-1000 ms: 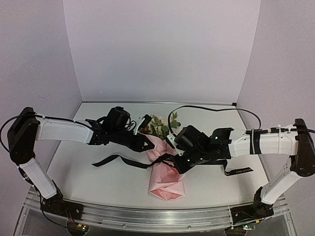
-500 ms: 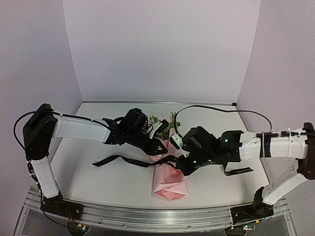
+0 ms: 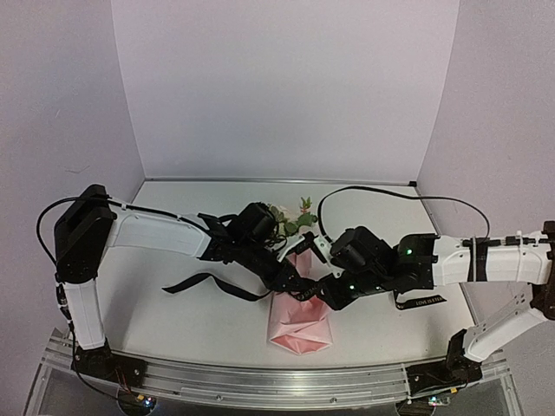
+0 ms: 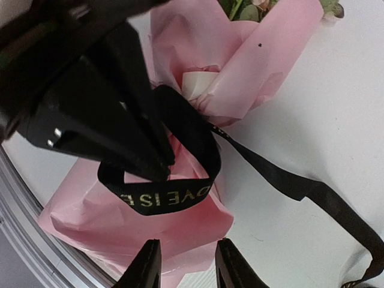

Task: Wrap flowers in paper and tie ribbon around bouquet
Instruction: Pick up the right side of the half-tied ribbon from the folded bouquet.

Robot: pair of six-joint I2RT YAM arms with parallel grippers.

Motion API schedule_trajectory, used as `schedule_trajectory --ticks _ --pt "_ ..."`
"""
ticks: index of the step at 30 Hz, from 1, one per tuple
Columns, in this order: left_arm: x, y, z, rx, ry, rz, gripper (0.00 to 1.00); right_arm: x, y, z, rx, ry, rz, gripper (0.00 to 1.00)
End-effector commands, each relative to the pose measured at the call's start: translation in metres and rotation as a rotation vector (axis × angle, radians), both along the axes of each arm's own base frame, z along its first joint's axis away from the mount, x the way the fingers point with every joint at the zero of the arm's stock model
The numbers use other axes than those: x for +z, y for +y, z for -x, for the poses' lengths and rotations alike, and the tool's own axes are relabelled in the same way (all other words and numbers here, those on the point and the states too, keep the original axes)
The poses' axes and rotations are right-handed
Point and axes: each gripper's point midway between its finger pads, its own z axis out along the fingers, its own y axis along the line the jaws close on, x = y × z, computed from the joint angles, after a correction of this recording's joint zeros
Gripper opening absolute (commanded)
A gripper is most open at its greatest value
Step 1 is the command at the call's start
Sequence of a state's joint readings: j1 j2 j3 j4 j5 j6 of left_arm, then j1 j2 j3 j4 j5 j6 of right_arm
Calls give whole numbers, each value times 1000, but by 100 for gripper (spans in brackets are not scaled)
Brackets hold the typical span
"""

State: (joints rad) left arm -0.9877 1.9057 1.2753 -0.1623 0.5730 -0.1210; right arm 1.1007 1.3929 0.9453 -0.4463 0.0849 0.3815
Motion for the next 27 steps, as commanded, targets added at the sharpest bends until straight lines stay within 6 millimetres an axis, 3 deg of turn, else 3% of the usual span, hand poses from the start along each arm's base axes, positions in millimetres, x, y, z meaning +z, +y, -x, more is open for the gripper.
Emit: schedule_trajectory --ticks 1,6,10,14,18,27 --pt "15 -10 6 -57 -19 32 7 12 -34 -8 -137 -58 54 42" --pt "26 -14 9 -76 -22 64 8 15 -83 -19 -306 -54 147 49" --pt "27 -21 18 -128 -14 53 8 -7 -141 -26 -558 66 178 54" --pt "20 -27 27 -166 -1 22 8 -21 -180 -31 -699 88 202 61" --pt "17 -29 33 -196 21 15 8 -34 -198 -34 -740 134 228 63" --pt "13 -36 47 -250 63 -3 8 -66 -203 -42 -786 270 251 60"
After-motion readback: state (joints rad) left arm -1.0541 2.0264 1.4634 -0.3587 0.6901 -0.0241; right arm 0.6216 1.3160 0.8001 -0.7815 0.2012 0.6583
